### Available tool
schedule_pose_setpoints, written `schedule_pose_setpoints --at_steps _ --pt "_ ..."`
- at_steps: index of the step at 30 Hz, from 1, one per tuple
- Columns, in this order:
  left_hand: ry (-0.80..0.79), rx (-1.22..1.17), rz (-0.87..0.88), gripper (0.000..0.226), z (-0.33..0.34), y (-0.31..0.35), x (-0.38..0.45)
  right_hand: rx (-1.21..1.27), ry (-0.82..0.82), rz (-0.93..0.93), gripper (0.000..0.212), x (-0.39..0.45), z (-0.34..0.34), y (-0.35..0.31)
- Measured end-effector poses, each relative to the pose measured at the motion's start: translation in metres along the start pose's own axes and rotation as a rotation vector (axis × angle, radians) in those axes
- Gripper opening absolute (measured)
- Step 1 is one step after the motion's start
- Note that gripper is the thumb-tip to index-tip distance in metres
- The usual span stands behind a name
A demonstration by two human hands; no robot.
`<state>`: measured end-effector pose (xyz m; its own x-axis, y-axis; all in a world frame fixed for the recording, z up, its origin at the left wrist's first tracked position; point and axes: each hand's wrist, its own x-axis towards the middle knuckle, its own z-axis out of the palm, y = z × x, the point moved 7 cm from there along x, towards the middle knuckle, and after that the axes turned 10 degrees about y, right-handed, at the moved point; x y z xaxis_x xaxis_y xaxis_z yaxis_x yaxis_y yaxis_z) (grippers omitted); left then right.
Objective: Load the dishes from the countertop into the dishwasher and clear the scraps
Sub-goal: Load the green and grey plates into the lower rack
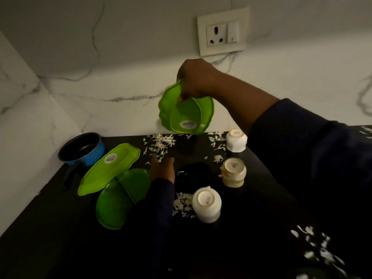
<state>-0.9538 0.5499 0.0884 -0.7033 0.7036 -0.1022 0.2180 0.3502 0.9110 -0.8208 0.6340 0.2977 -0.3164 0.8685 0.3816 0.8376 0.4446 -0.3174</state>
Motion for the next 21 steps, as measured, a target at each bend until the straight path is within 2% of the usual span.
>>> schedule_pose_setpoints --at_steps 5,12,14,16,21 --pt "-0.037 0.017 0.121 0.058 -0.018 0.029 -0.051 0.061 0.075 0.070 0.057 -0.058 -0.038 0.001" --pt "-0.052 -0.077 0.188 0.055 -0.052 0.040 -0.132 0.294 0.297 0.375 0.049 -0.178 -0.092 0.044" --pt "-0.066 -0.102 0.231 0.053 -0.057 0.043 -0.157 0.394 0.353 0.463 0.038 -0.224 -0.103 0.058" --pt "-0.090 -0.168 0.251 0.050 -0.058 0.046 -0.181 0.537 0.394 0.547 0.018 -0.269 -0.110 0.072" --pt "-0.168 -0.282 0.258 0.043 -0.046 0.049 -0.250 0.741 0.401 0.734 0.030 -0.377 -0.136 0.111"
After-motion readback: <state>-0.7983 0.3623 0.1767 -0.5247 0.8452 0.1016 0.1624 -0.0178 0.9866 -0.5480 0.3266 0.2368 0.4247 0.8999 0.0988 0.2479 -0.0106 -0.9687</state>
